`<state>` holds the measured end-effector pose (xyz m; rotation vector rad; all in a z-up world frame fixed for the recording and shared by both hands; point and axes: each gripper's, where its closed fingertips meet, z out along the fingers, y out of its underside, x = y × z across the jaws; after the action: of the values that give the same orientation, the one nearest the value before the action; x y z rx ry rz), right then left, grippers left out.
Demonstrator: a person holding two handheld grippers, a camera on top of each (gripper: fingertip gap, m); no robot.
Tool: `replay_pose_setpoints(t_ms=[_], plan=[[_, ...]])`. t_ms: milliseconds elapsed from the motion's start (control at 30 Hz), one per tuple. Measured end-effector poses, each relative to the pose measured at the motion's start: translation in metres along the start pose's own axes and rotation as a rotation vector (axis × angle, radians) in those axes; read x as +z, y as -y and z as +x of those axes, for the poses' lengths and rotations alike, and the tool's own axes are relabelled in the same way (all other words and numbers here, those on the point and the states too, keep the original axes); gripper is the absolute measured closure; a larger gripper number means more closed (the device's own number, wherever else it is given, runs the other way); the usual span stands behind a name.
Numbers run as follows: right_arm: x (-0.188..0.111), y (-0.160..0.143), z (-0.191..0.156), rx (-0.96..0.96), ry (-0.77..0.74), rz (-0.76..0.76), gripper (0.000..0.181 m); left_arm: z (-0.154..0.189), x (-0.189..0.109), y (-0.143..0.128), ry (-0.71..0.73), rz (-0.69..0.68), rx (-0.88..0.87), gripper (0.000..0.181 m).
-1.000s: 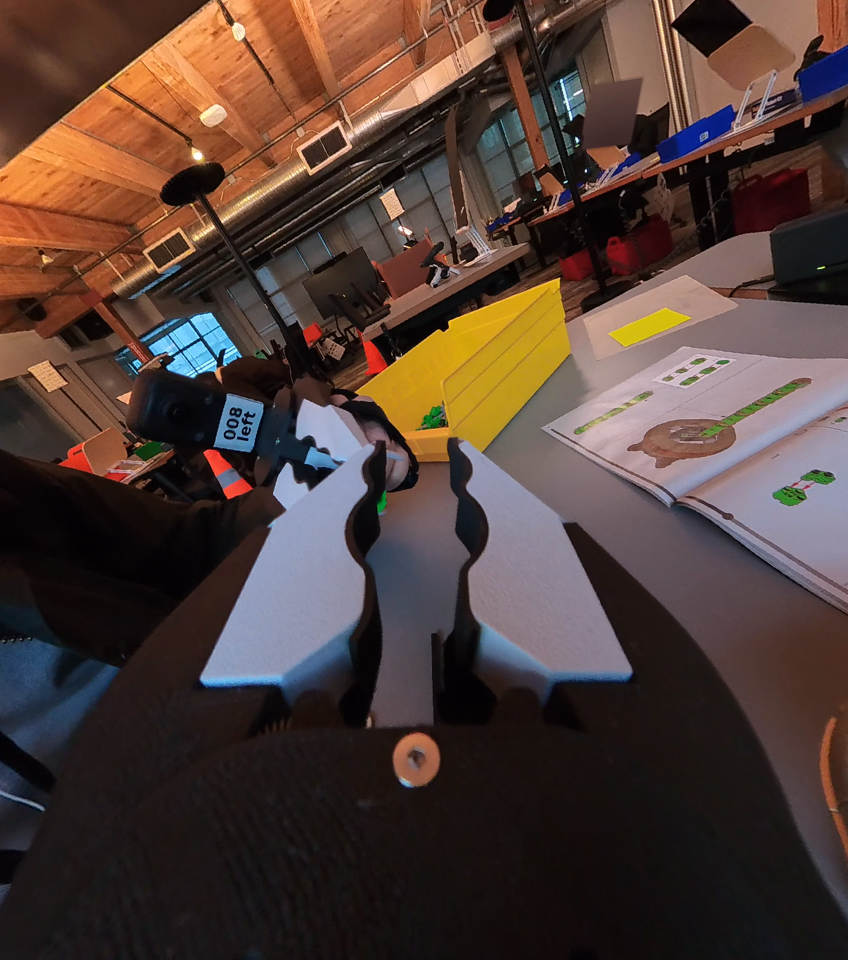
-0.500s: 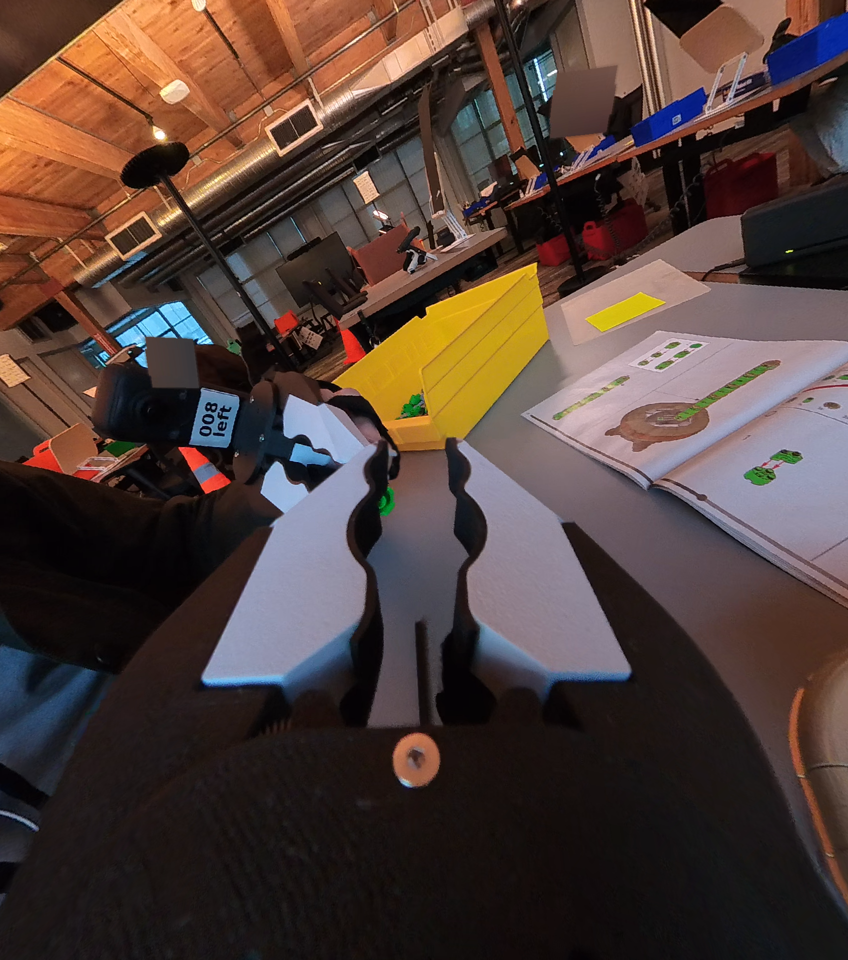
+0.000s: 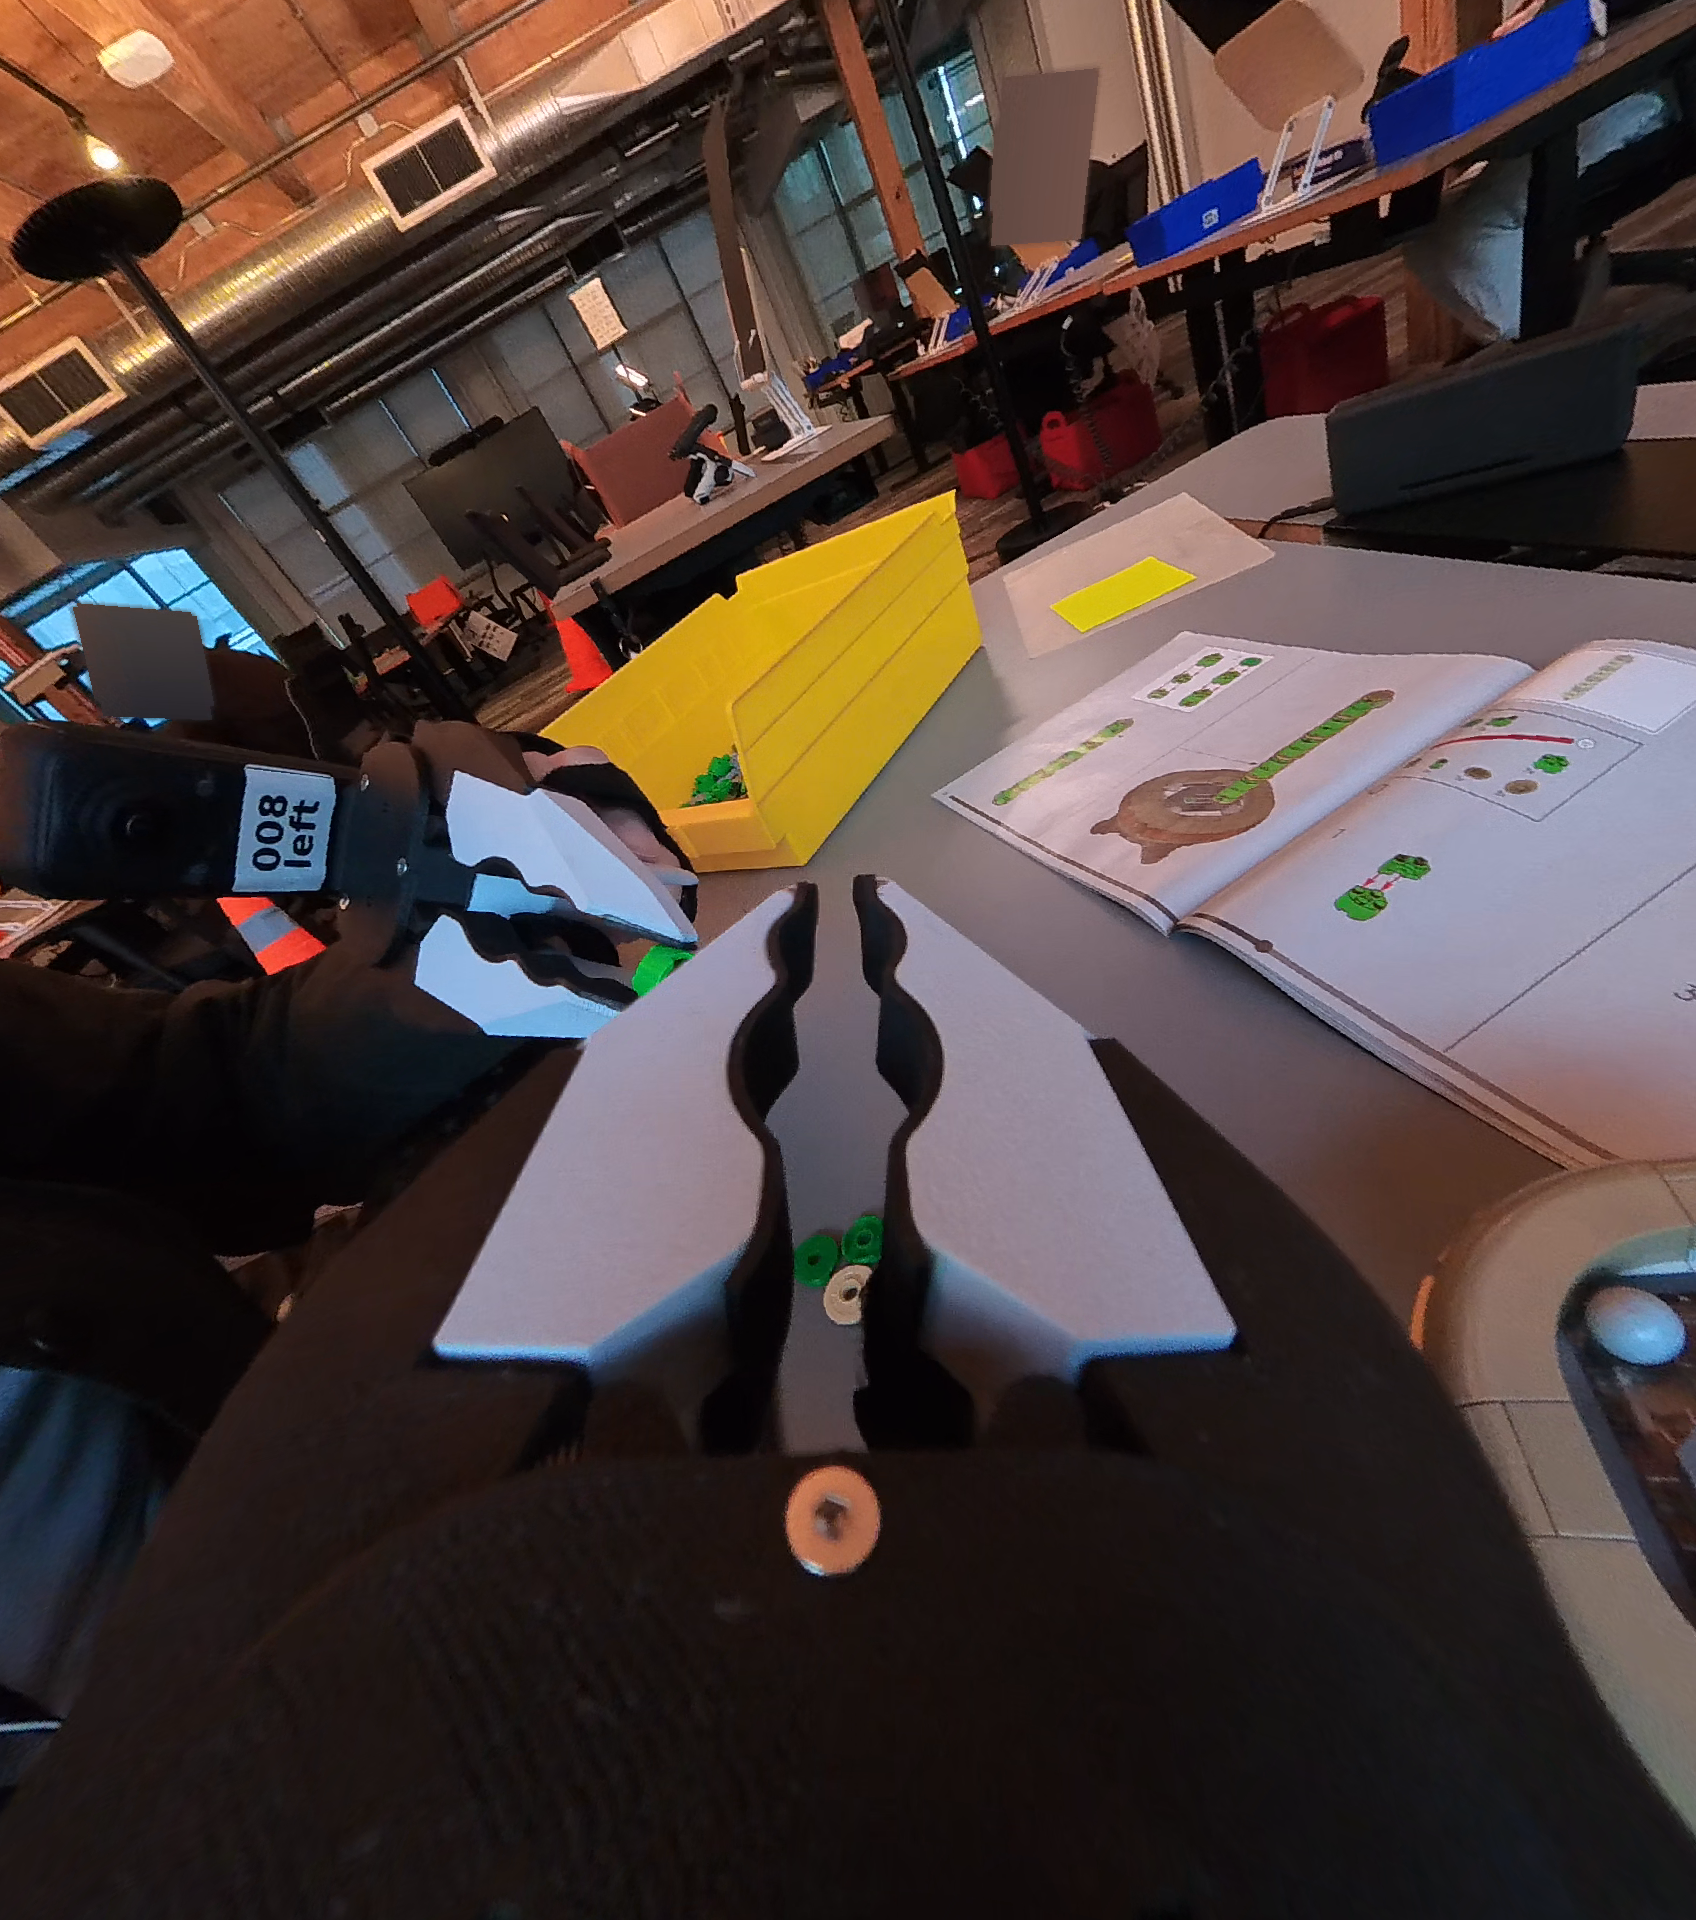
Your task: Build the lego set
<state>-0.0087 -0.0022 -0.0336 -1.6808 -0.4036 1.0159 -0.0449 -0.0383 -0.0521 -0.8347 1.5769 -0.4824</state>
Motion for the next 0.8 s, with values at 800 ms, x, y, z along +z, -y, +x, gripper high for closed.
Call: replay_pose_setpoints(t_ms=[800], plan=[[0.0,-0.002,0.001,0.0,-0.005,-0.012,0.176,-0.01,-0.004,0.006,0.01,0.048,-0.116,0.167]])
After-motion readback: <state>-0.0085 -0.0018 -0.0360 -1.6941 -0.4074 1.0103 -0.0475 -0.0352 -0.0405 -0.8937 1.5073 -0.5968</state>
